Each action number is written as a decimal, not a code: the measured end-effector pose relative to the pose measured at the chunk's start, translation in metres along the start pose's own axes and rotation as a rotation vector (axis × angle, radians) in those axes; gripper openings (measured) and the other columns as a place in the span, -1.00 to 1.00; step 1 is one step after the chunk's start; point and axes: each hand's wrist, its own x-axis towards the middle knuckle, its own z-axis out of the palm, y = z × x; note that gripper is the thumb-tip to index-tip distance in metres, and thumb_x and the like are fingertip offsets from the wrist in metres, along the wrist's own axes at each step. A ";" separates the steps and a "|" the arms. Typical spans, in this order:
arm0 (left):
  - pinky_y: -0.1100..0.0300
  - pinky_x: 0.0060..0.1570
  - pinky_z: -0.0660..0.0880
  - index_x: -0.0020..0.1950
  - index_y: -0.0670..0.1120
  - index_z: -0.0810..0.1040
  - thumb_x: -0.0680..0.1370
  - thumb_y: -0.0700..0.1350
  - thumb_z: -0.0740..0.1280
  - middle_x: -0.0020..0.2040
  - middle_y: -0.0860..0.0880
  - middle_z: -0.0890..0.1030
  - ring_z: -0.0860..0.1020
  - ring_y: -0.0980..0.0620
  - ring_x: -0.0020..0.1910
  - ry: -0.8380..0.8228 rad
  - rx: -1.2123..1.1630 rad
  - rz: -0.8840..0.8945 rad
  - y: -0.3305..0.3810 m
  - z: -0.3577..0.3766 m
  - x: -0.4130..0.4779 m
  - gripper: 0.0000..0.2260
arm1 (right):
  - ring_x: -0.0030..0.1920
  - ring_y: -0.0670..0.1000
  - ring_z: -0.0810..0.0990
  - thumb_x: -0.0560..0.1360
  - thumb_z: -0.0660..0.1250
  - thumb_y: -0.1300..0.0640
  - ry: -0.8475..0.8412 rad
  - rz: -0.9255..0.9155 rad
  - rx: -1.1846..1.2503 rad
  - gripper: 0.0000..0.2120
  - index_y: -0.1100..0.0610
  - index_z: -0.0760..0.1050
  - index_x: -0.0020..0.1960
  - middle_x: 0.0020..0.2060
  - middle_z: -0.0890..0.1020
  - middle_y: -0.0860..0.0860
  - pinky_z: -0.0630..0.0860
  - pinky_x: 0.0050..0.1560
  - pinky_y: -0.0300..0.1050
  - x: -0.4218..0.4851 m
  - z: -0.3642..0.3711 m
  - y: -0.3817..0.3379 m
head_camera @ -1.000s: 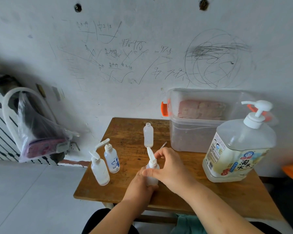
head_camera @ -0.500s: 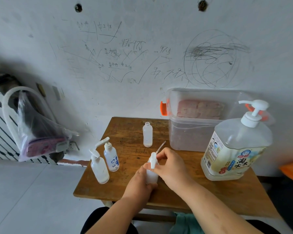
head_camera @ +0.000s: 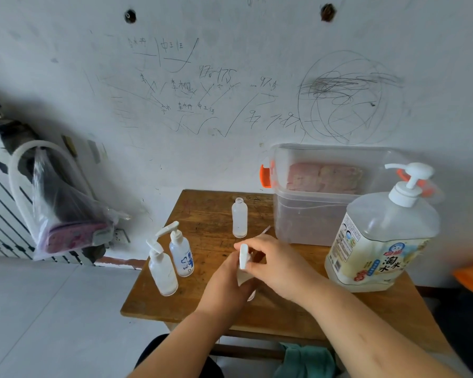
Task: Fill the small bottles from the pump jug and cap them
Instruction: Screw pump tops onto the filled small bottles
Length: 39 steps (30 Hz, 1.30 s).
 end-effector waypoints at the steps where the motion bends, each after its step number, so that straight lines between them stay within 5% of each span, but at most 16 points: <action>1: 0.15 0.28 0.45 0.38 0.20 0.38 0.53 -0.04 0.41 0.25 0.20 0.56 0.51 0.14 0.28 -0.010 0.012 0.012 0.000 0.000 0.000 -0.55 | 0.22 -0.12 0.50 0.53 0.33 0.01 -0.001 -0.008 -0.045 -0.65 -0.08 0.46 0.31 0.27 0.50 -0.15 0.39 0.10 -0.38 0.003 -0.002 -0.001; 10: -0.01 0.33 0.45 0.38 0.24 0.38 0.53 0.00 0.41 0.27 0.21 0.56 0.50 0.13 0.30 -0.039 0.040 -0.039 -0.002 0.001 0.005 -0.54 | 0.09 -0.19 0.52 0.51 0.35 -0.03 0.050 0.002 -0.060 -0.68 -0.09 0.48 0.25 0.14 0.57 -0.17 0.43 0.05 -0.44 0.003 0.001 0.008; 20: 0.18 0.19 0.49 0.29 0.17 0.42 0.52 -0.05 0.43 0.13 0.22 0.58 0.56 0.16 0.16 -0.052 0.001 -0.070 -0.002 -0.002 0.004 -0.62 | -0.16 -0.15 0.50 0.39 0.44 -0.14 0.141 0.152 -0.037 -0.68 -0.09 0.41 0.03 -0.05 0.54 -0.15 0.37 -0.24 -0.48 0.007 0.014 0.000; 25: 0.20 0.19 0.51 0.31 0.17 0.44 0.51 -0.03 0.44 0.13 0.22 0.61 0.57 0.18 0.13 -0.068 -0.018 -0.053 -0.004 -0.004 0.005 -0.60 | 0.06 -0.19 0.44 0.46 0.40 -0.07 0.008 0.086 0.066 -0.56 -0.13 0.37 0.30 0.21 0.45 -0.16 0.36 -0.08 -0.47 0.004 0.010 0.003; 30: 0.30 0.07 0.46 0.33 0.18 0.43 0.47 -0.03 0.48 0.14 0.22 0.61 0.55 0.23 0.07 -0.092 -0.052 -0.080 -0.005 -0.003 0.004 -0.52 | -0.11 -0.11 0.54 0.39 0.44 -0.15 0.108 0.190 0.045 -0.67 -0.06 0.41 0.02 -0.02 0.52 -0.13 0.44 -0.20 -0.41 0.006 0.015 0.005; 35: 0.22 0.14 0.48 0.31 0.18 0.45 0.45 0.02 0.49 0.08 0.26 0.60 0.55 0.22 0.09 -0.098 -0.071 -0.108 -0.008 -0.007 0.007 -0.53 | 0.05 -0.15 0.49 0.44 0.40 -0.13 -0.031 0.139 0.078 -0.62 -0.12 0.38 0.19 0.14 0.45 -0.19 0.42 -0.12 -0.44 0.005 0.004 0.006; 39: 0.23 0.11 0.48 0.33 0.20 0.44 0.44 0.04 0.50 0.14 0.24 0.60 0.55 0.18 0.13 -0.110 -0.043 -0.114 -0.008 -0.004 0.008 -0.50 | -0.09 -0.13 0.52 0.42 0.43 -0.10 0.088 0.177 0.074 -0.75 -0.06 0.45 0.00 -0.03 0.52 -0.15 0.40 -0.19 -0.42 0.005 0.008 0.008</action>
